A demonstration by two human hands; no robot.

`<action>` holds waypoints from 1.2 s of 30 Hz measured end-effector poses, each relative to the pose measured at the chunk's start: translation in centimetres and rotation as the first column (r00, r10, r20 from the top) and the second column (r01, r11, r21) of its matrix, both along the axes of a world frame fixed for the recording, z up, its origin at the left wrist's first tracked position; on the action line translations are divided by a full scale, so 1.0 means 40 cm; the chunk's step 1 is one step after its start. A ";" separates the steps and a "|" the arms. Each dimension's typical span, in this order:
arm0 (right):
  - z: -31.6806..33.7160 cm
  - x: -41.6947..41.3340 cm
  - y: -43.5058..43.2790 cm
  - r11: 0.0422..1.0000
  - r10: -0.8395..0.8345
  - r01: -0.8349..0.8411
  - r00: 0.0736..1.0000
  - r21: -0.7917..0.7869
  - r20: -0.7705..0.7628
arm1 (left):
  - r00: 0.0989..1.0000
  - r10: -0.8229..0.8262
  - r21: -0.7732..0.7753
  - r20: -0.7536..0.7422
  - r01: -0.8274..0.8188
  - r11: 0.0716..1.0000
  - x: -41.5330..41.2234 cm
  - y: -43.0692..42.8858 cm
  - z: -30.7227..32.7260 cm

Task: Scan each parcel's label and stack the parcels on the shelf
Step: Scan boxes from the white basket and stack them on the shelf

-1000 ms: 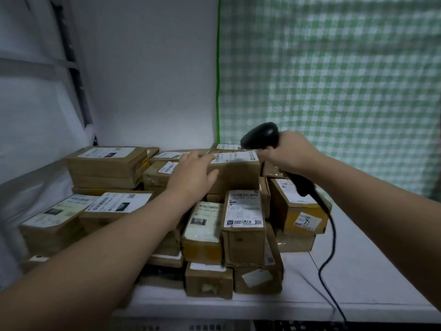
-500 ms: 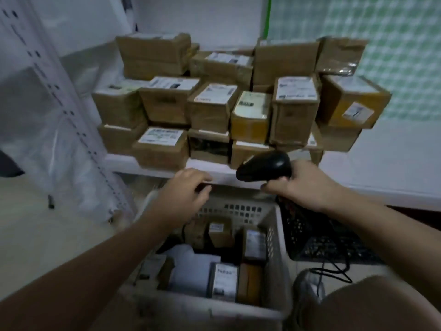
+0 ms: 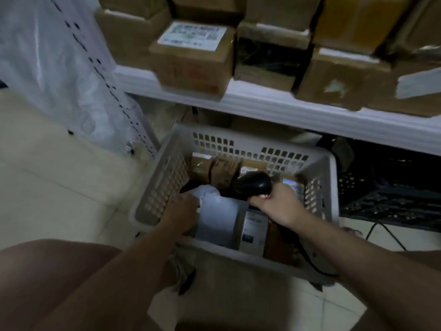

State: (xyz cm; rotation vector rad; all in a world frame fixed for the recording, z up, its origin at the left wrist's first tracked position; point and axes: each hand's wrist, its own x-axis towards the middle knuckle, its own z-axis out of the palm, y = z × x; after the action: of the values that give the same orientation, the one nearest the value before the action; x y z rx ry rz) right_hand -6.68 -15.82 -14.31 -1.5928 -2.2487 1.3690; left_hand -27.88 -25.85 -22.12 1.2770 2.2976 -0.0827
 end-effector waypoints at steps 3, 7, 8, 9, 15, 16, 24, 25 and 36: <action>-0.068 -0.064 0.017 0.998 0.040 -0.037 0.997 -0.047 0.067 | 0.997 0.071 -0.114 0.011 -0.069 0.991 -0.043 0.020 -0.089; -0.138 -0.123 0.036 0.992 0.112 -0.101 0.981 -0.076 0.159 | 0.986 0.140 -0.225 0.090 -0.117 0.967 -0.114 0.044 -0.202; -0.152 -0.133 0.041 0.991 0.120 -0.108 0.976 -0.078 0.181 | 0.982 0.165 -0.244 0.090 -0.139 0.960 -0.126 0.048 -0.226; -0.164 -0.141 0.047 0.991 0.123 -0.108 0.972 -0.082 0.199 | 0.983 0.169 -0.248 0.075 -0.146 0.958 -0.134 0.052 -0.245; -0.219 -0.150 0.064 0.991 0.121 -0.105 0.968 -0.081 0.219 | 0.992 0.121 -0.217 0.027 -0.113 0.970 -0.142 0.085 -0.287; -0.222 -0.149 0.063 0.993 0.108 -0.094 0.970 -0.075 0.217 | 0.995 0.100 -0.200 0.005 -0.097 0.975 -0.138 0.088 -0.283; -0.151 -0.127 0.060 0.999 -0.004 0.011 0.983 -0.037 0.182 | 0.981 0.130 0.207 0.143 -0.158 0.966 -0.060 0.132 -0.132; -0.129 -0.121 0.061 0.999 -0.049 0.049 0.983 0.006 0.176 | 0.974 0.149 0.259 0.171 -0.190 0.947 -0.045 0.139 -0.100; 0.193 0.025 -0.001 0.999 -0.039 0.044 0.906 0.003 -0.422 | 0.692 0.110 0.506 0.713 -0.617 0.603 0.132 0.114 0.270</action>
State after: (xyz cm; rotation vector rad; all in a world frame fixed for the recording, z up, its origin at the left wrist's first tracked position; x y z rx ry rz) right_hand -5.67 -15.88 -6.59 -1.1845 -1.9483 1.5096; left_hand -22.61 -21.30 -11.32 0.8337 1.9444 1.3502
